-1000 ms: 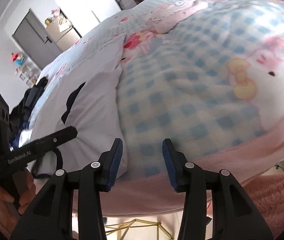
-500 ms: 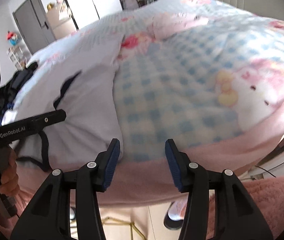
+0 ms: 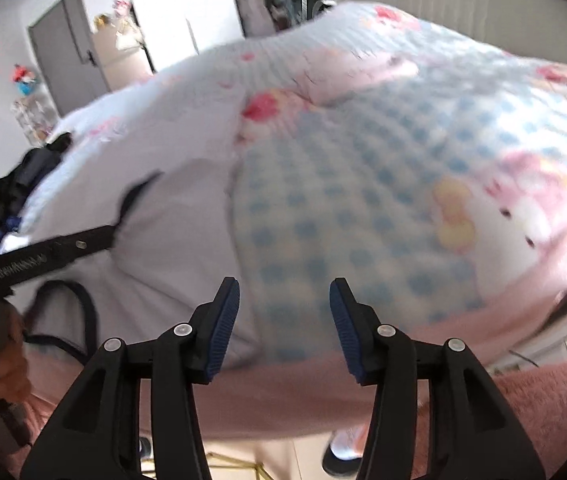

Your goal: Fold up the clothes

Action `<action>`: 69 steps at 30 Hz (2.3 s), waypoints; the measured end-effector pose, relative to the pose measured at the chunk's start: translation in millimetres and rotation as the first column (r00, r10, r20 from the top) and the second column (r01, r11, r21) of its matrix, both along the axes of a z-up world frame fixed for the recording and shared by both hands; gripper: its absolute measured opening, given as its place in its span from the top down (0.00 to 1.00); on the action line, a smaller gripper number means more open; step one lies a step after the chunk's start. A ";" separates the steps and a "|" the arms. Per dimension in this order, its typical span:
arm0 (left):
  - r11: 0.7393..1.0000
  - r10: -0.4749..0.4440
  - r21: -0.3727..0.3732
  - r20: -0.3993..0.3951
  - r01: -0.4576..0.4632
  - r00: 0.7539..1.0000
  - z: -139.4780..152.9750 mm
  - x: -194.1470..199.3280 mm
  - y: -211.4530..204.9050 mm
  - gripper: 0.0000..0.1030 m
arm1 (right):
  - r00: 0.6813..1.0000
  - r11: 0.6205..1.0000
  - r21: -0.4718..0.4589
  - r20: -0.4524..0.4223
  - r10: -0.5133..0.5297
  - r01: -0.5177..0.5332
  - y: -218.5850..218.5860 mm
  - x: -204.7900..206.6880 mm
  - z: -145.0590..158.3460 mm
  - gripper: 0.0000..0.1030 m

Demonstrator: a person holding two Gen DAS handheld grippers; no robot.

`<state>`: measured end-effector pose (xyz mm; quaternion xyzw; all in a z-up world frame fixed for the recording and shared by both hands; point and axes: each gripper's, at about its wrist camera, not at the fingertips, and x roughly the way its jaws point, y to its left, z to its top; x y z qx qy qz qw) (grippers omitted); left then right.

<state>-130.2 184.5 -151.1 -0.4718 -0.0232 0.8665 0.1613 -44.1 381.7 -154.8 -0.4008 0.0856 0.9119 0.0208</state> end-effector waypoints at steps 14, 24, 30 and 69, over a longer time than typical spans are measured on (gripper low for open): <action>0.998 -0.057 0.034 0.005 0.057 0.998 -2.0 15.6 -7.3 0.42 | 1.000 1.000 0.003 0.018 -0.003 0.002 -9.4 -5.8 -3.1 0.52; 0.999 -0.036 0.034 0.007 0.036 0.999 11.3 27.6 -53.8 0.42 | 0.997 0.989 0.125 0.012 0.081 -0.082 -46.1 -5.5 -2.5 0.52; 0.995 0.078 0.059 0.045 -0.081 0.996 4.0 30.8 -111.7 0.42 | 0.990 0.987 0.084 0.014 0.139 -0.140 -70.0 -15.2 1.5 0.52; 0.853 0.418 0.325 0.045 -0.409 0.908 -12.2 3.4 -313.9 0.63 | 0.868 0.883 -0.072 0.162 0.469 -0.463 -283.2 -65.7 -12.3 0.49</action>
